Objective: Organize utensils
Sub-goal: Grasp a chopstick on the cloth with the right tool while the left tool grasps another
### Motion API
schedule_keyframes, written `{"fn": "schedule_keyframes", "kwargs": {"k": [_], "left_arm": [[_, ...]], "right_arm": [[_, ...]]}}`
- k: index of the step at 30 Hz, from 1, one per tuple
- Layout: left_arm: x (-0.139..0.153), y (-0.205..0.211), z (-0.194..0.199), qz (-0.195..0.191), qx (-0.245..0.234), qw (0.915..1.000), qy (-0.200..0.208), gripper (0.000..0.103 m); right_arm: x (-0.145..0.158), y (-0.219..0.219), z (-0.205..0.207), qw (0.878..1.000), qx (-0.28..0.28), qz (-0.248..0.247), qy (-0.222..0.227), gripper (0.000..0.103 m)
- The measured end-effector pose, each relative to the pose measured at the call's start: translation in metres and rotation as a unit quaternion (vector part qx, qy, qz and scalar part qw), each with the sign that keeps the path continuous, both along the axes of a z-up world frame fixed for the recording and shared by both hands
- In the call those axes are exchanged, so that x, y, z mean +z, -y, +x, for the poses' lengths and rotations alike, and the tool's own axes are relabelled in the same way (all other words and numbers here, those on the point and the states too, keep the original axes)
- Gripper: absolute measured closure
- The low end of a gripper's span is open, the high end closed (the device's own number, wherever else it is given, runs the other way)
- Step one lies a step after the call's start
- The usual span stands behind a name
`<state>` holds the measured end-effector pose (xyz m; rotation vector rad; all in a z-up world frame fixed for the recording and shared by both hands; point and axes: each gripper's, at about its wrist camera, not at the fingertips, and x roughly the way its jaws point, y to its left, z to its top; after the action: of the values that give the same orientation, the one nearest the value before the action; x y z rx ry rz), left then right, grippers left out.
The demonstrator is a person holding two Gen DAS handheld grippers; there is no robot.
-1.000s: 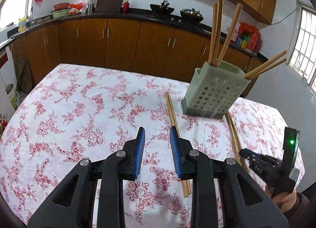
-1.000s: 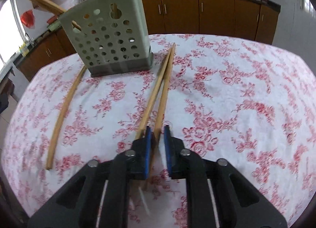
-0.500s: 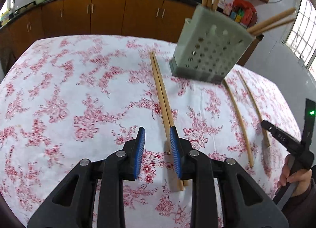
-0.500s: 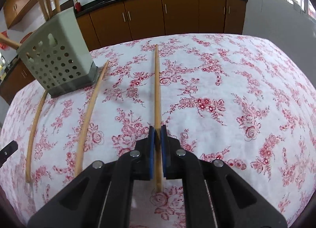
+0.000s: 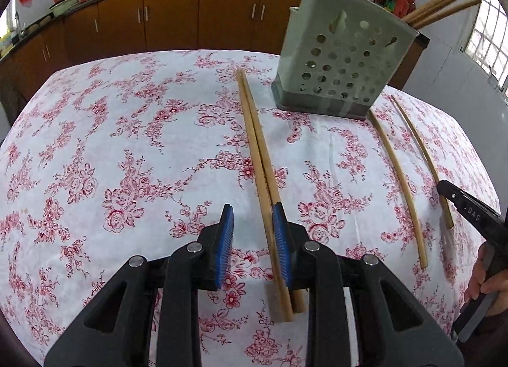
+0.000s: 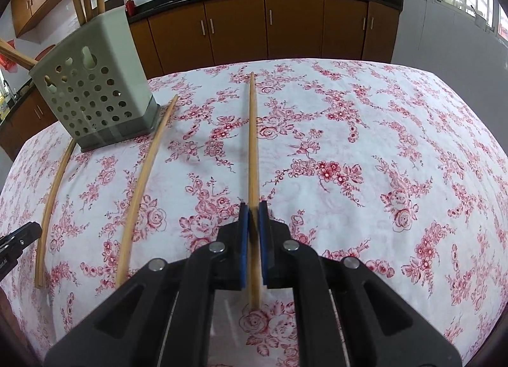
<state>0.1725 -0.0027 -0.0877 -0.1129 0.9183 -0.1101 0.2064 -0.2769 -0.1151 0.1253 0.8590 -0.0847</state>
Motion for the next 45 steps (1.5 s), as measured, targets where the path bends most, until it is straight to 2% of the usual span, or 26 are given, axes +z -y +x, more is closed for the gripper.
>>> {"fn": "schedule_keyframes", "kwargs": {"k": [11,12,15,21,24,29,37,42,45], "left_arm": [[-0.001,0.010,0.012,0.028,0.012,0.9995,0.002,0.076],[-0.002,0.010,0.013,0.033,0.015,0.9993,0.003,0.079],[-0.003,0.009,0.015,0.042,0.028,0.9987,0.005,0.095],[-0.001,-0.031,0.017,0.038,0.068,0.9969,-0.002,0.095],[-0.002,-0.042,0.015,0.026,0.052,0.9983,-0.002,0.095],[-0.003,-0.040,0.007,0.046,0.028,0.9985,0.011,0.094],[-0.006,-0.035,0.001,0.054,0.027,0.9980,0.021,0.093],[-0.006,-0.031,0.002,0.075,0.026,0.9966,0.021,0.093],[-0.006,-0.031,0.002,0.071,0.028,0.9969,0.021,0.093]], "right_arm": [[0.000,-0.003,0.003,1.000,0.003,0.002,-0.004,0.093],[0.000,-0.004,0.003,1.000,0.005,0.001,-0.004,0.093],[0.000,-0.011,0.004,1.000,0.015,-0.012,-0.003,0.091],[0.000,-0.014,-0.002,1.000,0.029,0.000,-0.004,0.094],[0.000,-0.016,-0.006,0.999,0.034,0.001,-0.003,0.095],[0.000,-0.017,-0.012,0.999,0.036,0.000,-0.001,0.095],[-0.001,-0.016,-0.016,0.999,0.038,-0.003,0.001,0.095],[-0.001,-0.015,-0.015,0.999,0.038,-0.004,0.000,0.095],[-0.001,-0.015,-0.014,0.999,0.038,-0.005,0.000,0.095]]}}
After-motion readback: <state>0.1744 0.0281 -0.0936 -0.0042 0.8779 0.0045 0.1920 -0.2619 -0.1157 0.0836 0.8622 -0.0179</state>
